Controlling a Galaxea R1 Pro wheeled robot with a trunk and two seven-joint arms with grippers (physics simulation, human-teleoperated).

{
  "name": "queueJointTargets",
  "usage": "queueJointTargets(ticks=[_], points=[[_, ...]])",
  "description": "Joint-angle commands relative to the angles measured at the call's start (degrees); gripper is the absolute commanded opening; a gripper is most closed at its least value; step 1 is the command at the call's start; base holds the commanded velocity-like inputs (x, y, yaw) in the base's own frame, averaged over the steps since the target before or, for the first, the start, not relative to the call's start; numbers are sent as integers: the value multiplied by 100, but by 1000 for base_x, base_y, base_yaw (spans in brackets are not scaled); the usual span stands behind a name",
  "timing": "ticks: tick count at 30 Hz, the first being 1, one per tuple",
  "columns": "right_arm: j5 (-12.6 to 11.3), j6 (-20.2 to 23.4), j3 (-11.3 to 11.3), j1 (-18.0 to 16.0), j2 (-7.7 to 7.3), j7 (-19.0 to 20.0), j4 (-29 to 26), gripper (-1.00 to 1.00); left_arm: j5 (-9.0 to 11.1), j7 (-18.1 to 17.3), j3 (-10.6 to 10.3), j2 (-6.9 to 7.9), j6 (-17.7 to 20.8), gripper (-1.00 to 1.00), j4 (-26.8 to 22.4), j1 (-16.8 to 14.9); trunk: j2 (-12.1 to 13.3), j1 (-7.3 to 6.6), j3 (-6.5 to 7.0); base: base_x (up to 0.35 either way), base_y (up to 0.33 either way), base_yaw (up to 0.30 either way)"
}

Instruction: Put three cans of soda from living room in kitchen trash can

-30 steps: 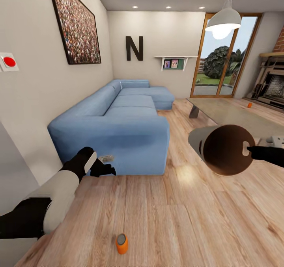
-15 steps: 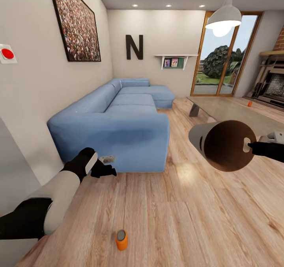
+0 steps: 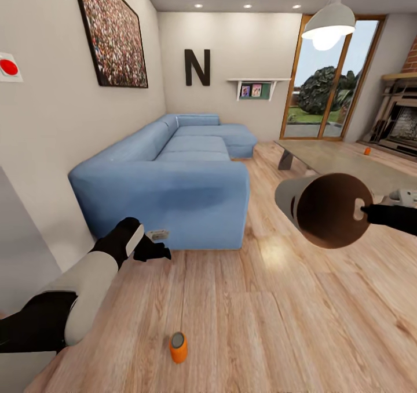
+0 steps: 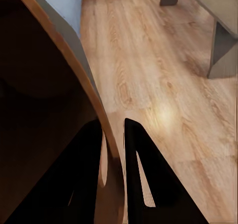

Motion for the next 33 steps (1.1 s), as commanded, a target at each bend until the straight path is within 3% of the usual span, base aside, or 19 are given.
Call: queueJointTargets(ticks=[1,6,10,22,29,33], points=[[-164,18,42,-6,1,17,-11,-100,0,-2,0,-1,-1,100,2,0,-42,21,-17,0,0,0],[-155,18,312,-9,11,-2,-12,-100,2,-37,-2,-9,0,100,6,1,-88,54,-124,0,0,0],[-162,18,382,-10,16,-203,-15,-100,3,-65,-2,-19,-10,100,61,4,-93,64,-212,0,0,0],[-162,18,392,-10,11,-333,-15,-100,11,-89,-13,-290,-18,100,338,18,-109,95,-478,0,0,0],[-155,18,388,-29,-30,-338,-17,-100,10,-88,-28,-345,-21,100,341,19,-118,113,-633,0,0,0],[-152,18,387,-381,-53,-370,-19,-100,7,-88,-36,-355,-25,100,342,19,-124,123,-722,0,0,0]])
